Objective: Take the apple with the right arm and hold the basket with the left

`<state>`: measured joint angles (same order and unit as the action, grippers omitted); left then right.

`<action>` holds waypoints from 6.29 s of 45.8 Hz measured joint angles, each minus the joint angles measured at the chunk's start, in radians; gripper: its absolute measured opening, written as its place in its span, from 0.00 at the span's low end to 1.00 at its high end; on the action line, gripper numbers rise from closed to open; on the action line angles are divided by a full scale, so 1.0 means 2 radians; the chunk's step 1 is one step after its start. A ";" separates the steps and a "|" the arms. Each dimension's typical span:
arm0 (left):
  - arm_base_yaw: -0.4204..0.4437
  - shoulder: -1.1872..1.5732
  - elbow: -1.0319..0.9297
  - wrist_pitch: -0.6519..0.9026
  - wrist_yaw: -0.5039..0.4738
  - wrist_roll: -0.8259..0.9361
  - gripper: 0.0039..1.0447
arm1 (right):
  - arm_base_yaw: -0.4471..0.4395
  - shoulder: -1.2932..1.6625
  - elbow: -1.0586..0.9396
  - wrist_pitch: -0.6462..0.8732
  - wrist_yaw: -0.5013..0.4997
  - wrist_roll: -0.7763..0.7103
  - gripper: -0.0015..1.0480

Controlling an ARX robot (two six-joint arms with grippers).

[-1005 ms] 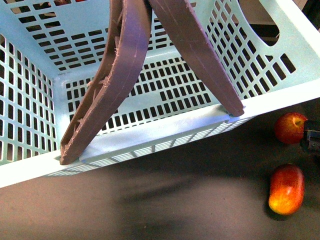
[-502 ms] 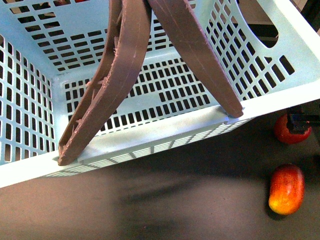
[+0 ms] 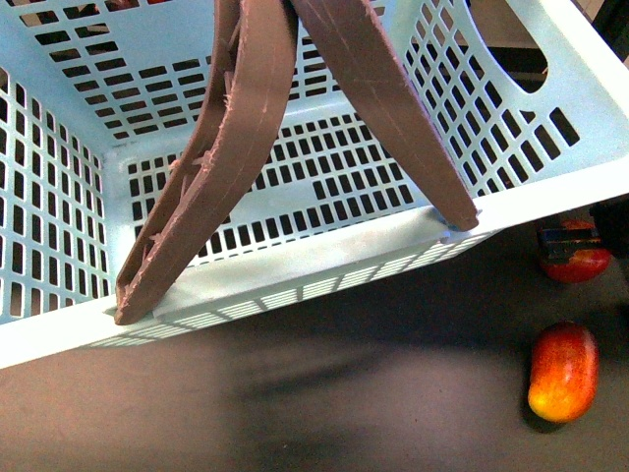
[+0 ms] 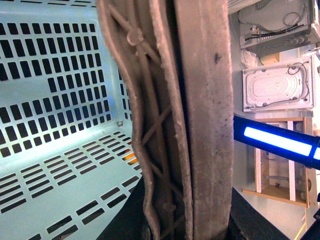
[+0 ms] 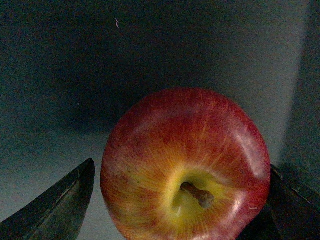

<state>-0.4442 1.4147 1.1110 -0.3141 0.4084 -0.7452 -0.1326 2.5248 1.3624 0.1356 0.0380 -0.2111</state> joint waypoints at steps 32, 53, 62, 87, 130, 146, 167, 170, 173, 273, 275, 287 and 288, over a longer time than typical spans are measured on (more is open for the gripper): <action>0.000 0.000 0.000 0.000 0.001 0.000 0.17 | -0.010 0.007 0.001 0.006 -0.006 -0.009 0.76; 0.000 0.000 0.000 0.000 0.001 0.000 0.17 | -0.027 -0.319 -0.198 0.086 -0.136 0.044 0.76; 0.000 0.000 0.000 0.000 0.000 0.000 0.17 | 0.003 -0.501 -0.245 0.064 -0.173 0.098 0.76; 0.000 0.000 0.000 0.000 0.001 0.000 0.17 | 0.210 -0.609 -0.255 0.041 -0.109 0.185 0.76; 0.000 0.000 0.000 0.000 -0.006 0.002 0.17 | 0.199 -0.701 -0.303 0.021 0.036 0.292 0.91; -0.001 0.000 0.000 0.000 0.003 -0.001 0.17 | 0.149 -0.798 -0.497 0.208 0.060 0.119 0.34; -0.001 0.000 0.000 0.000 0.002 0.000 0.17 | 0.071 -0.923 -0.616 0.202 -0.014 0.108 0.02; 0.000 0.000 0.000 0.000 0.002 -0.001 0.17 | 0.068 -0.935 -0.623 0.197 -0.016 0.108 0.02; 0.000 0.000 0.000 0.000 0.002 0.000 0.17 | 0.068 -0.952 -0.631 0.188 -0.019 0.108 0.02; -0.015 0.005 0.031 -0.046 -0.181 -0.069 0.17 | 0.068 -1.259 -0.673 -0.067 -0.019 0.107 0.92; -0.006 0.013 0.044 -0.046 -0.206 -0.083 0.17 | 0.068 -1.260 -0.673 -0.067 -0.018 0.107 0.92; 0.101 0.080 0.101 -0.036 -0.262 -0.162 0.17 | 0.068 -1.260 -0.673 -0.067 -0.018 0.107 0.92; 0.106 0.086 0.101 -0.032 -0.265 -0.173 0.17 | 0.068 -1.260 -0.673 -0.067 -0.018 0.107 0.92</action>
<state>-0.2317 1.5864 1.3125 -0.3775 -0.1223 -1.0912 0.0032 0.0055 0.0174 0.0013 0.0017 0.0036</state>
